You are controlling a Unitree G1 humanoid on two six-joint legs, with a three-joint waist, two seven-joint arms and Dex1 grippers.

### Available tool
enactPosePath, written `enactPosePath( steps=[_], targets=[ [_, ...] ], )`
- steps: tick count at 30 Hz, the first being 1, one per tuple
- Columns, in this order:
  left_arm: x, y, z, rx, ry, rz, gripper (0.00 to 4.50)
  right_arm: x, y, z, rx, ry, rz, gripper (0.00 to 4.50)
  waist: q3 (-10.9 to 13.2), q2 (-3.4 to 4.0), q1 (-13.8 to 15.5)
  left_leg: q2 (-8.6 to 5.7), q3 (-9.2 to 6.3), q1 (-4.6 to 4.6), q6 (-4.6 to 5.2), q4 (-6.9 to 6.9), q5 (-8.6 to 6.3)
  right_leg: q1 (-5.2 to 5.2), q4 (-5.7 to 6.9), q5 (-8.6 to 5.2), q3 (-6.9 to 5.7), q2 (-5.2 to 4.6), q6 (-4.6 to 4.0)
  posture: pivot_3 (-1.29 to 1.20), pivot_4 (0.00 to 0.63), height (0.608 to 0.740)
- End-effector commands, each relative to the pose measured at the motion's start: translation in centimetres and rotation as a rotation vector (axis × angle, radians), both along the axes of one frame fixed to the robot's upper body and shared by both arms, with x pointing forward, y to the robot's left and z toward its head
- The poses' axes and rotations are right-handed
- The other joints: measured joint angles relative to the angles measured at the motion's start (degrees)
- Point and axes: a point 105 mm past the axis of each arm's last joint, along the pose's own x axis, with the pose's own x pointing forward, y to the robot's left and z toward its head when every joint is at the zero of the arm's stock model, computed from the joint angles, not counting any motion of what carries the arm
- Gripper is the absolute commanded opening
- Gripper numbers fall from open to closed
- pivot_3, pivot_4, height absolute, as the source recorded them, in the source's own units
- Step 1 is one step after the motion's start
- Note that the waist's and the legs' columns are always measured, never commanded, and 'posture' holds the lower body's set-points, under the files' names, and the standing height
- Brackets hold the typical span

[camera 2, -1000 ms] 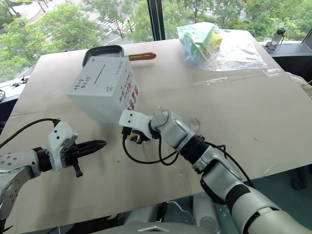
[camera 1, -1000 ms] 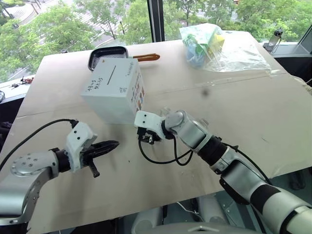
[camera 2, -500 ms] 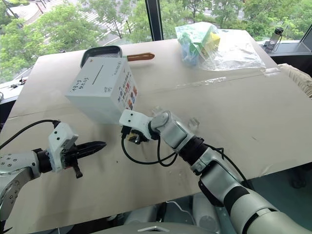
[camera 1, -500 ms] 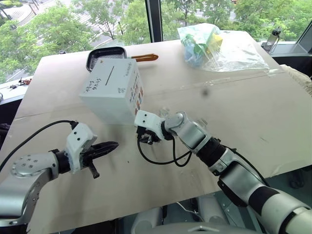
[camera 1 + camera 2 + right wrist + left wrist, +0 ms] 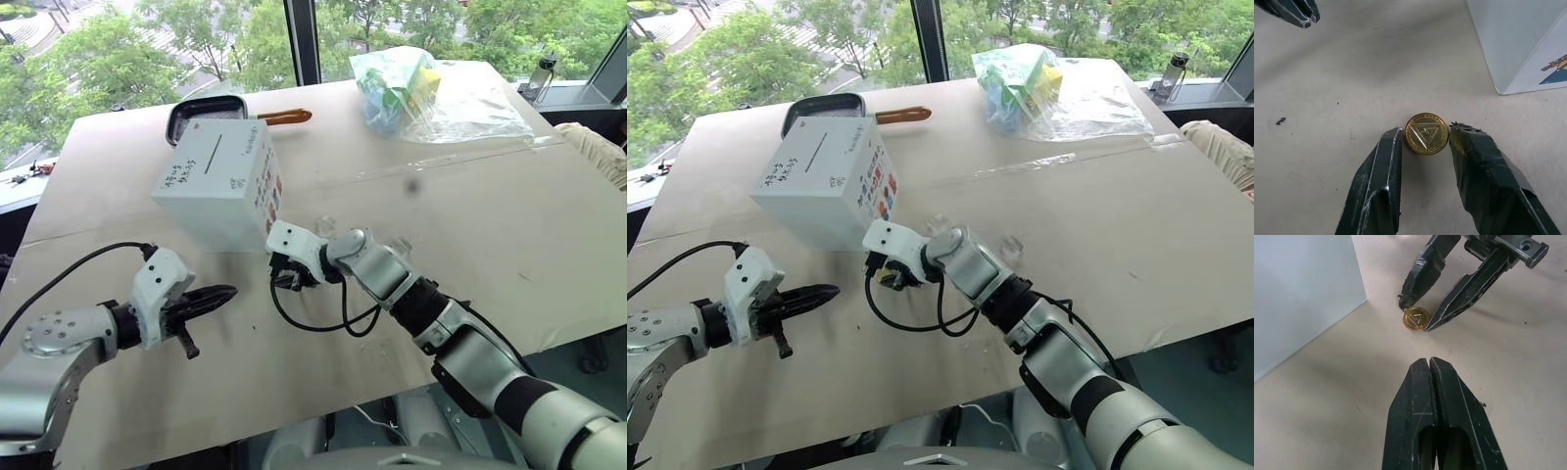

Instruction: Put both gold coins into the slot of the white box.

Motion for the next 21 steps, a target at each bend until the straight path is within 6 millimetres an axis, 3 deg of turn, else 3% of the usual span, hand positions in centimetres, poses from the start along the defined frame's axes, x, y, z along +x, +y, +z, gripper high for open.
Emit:
enactPosePath(
  steps=[1,3,4,6,14,21],
  targets=[
    [0.1,0.0,0.6,0.009,-0.027,-0.005,0.00,-0.5,-0.6,-2.4,-0.085,0.036,-0.006,1.65,0.0,0.00,0.0,0.00,0.00,0.00,0.00,0.00,0.00,0.00,0.00,0.00,0.00,0.00,0.00,0.00,0.150,0.721],
    [0.1,0.0,0.6,0.009,-0.027,-0.005,0.00,-0.6,-0.6,-2.4,-0.085,0.038,-0.002,1.65,0.0,0.00,-0.1,0.00,0.00,0.01,0.01,0.00,-0.01,0.00,0.00,0.00,0.01,0.00,0.00,0.00,0.150,0.721],
    [0.0,0.0,0.6,0.009,-0.027,-0.005,0.00,-0.6,-0.6,-2.4,-0.085,0.039,-0.001,1.15,0.0,0.01,-0.1,0.00,0.00,0.01,0.01,0.00,-0.01,0.00,0.00,0.00,0.00,0.00,0.00,0.00,0.150,0.721],
    [0.0,0.0,0.6,0.009,-0.028,-0.005,0.00,-0.6,-0.6,-2.4,-0.085,0.039,-0.001,0.61,0.0,0.00,-0.1,0.00,0.00,0.00,0.00,-0.01,0.00,0.00,-0.01,0.00,0.00,0.00,0.00,0.00,0.150,0.721],
    [0.2,0.0,0.6,0.000,-0.028,-0.009,0.00,-0.3,-0.7,-2.1,-0.071,0.021,-0.013,0.61,0.0,0.01,-0.1,0.00,0.00,0.00,-0.01,-0.04,-0.01,0.00,-0.03,0.00,0.01,0.00,0.00,0.00,0.150,0.721],
    [0.7,-1.0,1.3,-0.172,-0.040,0.023,0.00,-0.4,-0.4,1.4,0.084,-0.077,0.060,0.61,0.0,0.01,0.2,0.00,0.00,-0.06,-0.06,-0.04,0.02,0.00,-0.07,0.00,-0.01,-0.01,0.00,0.00,0.150,0.721]
  ],
)
